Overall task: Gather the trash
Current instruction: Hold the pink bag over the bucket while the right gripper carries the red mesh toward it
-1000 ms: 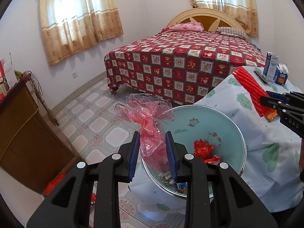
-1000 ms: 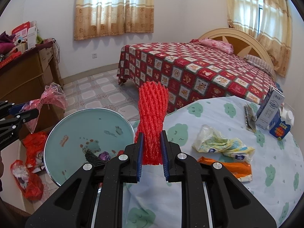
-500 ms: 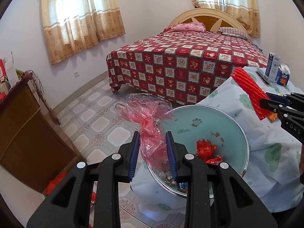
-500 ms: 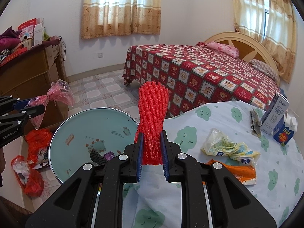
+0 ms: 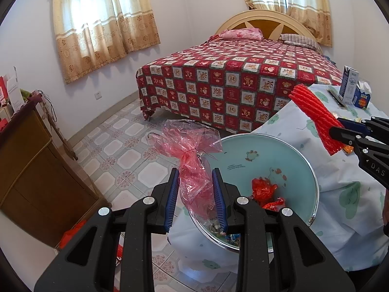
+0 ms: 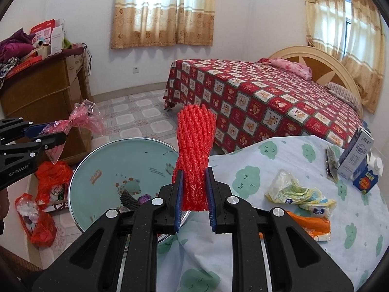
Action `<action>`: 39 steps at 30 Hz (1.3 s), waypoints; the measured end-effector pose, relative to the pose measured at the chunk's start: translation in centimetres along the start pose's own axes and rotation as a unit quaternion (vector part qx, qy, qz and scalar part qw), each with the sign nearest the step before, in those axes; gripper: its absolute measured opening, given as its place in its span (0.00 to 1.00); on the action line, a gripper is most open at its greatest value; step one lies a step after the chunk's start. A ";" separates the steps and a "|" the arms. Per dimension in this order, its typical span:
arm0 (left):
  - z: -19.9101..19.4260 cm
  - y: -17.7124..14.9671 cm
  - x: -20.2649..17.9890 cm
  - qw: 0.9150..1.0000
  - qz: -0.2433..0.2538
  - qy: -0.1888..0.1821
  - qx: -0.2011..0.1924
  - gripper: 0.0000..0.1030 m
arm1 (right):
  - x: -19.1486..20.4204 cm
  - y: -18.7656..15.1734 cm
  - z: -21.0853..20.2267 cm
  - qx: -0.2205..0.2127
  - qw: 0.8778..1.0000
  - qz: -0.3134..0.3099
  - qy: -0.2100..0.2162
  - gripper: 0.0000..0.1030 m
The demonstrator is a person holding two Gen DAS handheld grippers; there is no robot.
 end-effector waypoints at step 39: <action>-0.2 -0.1 -1.0 1.000 0.008 -0.004 0.004 0.29 | 1.0 0.0 -0.2 -0.006 1.000 -0.012 0.017 0.18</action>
Point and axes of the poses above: each gripper's, at about its wrist camera, not at the fingertips, and z roughly the way its jaws point, x to its left, y to its top, the point moved 5 cm from there along z, roughly the way its jaws point, and after that the axes turned 1 degree about z, right-handed, at the moved point
